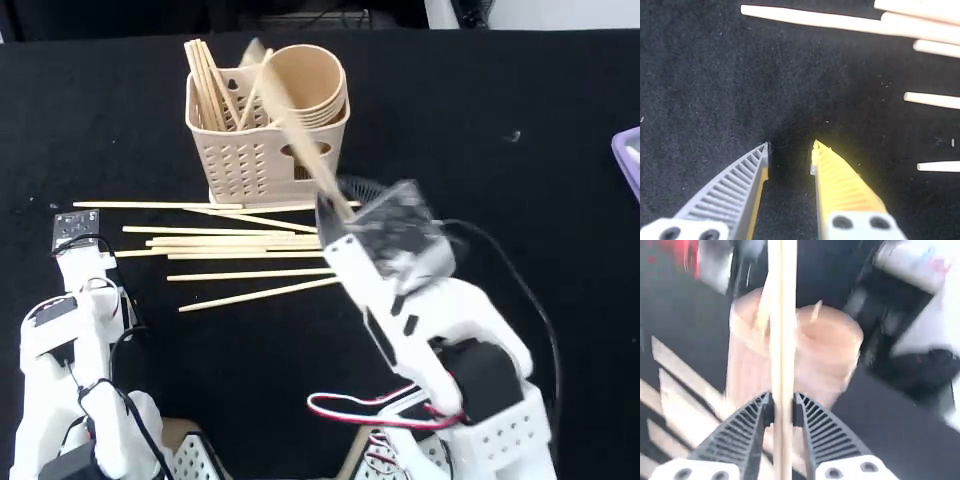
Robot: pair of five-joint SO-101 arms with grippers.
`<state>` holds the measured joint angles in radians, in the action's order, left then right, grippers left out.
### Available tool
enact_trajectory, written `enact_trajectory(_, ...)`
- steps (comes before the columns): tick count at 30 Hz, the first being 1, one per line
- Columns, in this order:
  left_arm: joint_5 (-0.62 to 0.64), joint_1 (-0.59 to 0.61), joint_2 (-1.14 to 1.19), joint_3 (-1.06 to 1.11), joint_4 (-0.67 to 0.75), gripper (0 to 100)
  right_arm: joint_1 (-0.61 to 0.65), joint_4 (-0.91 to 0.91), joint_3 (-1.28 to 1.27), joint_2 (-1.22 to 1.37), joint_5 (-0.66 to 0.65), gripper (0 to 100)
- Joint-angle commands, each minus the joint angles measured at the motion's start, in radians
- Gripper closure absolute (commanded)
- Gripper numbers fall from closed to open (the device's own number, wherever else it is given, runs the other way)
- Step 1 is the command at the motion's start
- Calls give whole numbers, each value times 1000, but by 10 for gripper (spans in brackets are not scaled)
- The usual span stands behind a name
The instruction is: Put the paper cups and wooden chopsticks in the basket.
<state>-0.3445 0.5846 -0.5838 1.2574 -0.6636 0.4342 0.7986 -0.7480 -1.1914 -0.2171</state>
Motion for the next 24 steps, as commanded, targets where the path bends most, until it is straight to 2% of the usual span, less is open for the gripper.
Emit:
enact_trajectory(1,8,33,8,19,12,863,64,-276,62,101,66,988)
enact_trajectory(7,8,33,8,21,12,863,130,-763,91,415,80,987)
enact_trajectory(10,8,33,8,21,12,863,133,-916,147,613,78,987)
enact_trajectory(17,8,33,8,21,12,863,133,-944,398,1020,80,987)
enact_trajectory(24,8,33,8,21,12,863,103,-950,447,1244,80,986)
